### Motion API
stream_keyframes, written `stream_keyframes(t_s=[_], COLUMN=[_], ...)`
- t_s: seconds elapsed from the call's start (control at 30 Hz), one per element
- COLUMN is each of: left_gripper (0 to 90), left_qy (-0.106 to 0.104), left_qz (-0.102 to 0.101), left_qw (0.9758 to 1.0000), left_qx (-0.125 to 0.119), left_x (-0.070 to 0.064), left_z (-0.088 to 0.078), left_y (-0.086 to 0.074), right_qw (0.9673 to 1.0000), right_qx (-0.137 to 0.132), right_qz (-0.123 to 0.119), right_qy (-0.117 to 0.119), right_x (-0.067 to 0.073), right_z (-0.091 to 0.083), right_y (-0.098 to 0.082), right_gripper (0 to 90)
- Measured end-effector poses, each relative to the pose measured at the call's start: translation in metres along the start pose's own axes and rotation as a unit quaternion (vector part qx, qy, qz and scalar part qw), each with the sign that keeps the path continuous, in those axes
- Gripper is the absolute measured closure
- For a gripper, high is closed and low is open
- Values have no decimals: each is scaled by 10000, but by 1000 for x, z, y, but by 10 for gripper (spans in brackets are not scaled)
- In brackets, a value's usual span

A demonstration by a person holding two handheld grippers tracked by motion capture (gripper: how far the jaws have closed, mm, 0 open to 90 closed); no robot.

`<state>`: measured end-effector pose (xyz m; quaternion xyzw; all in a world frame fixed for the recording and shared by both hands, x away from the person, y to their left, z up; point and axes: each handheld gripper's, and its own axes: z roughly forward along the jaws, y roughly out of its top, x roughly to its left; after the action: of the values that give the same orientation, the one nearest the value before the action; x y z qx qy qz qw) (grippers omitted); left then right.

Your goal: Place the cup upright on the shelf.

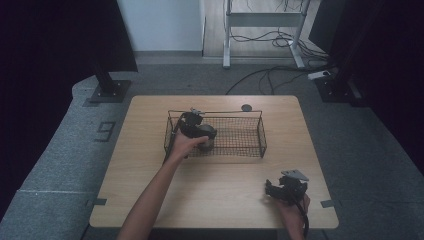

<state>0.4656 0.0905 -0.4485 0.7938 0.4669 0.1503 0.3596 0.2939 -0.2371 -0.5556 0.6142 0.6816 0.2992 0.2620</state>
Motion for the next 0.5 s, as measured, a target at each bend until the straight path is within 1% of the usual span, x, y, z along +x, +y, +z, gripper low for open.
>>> stream_keyframes(t_s=[0.13,0.2,0.27,0.37,0.5], left_gripper=[62,69,69,69,85], left_qy=[-15,-89,-193,-340,-542], left_qz=[96,161,238,290,307], left_qw=[9995,9987,9980,9970,9956], left_qx=[-285,-472,-552,-632,-699], left_x=[-6,-10,-13,-17,-18], left_z=[-17,-27,-36,-46,-58], left_y=[1,0,-2,-8,-17], right_qw=[10000,10000,10000,10000,10000], right_qx=[-1,-1,-2,-3,4], right_qz=[0,0,-6,-15,-19], right_qy=[0,1,4,13,13], right_x=[0,0,0,0,0], right_z=[0,0,0,0,0], right_y=[0,0,0,0,0], right_gripper=[76,76,76,77,78])
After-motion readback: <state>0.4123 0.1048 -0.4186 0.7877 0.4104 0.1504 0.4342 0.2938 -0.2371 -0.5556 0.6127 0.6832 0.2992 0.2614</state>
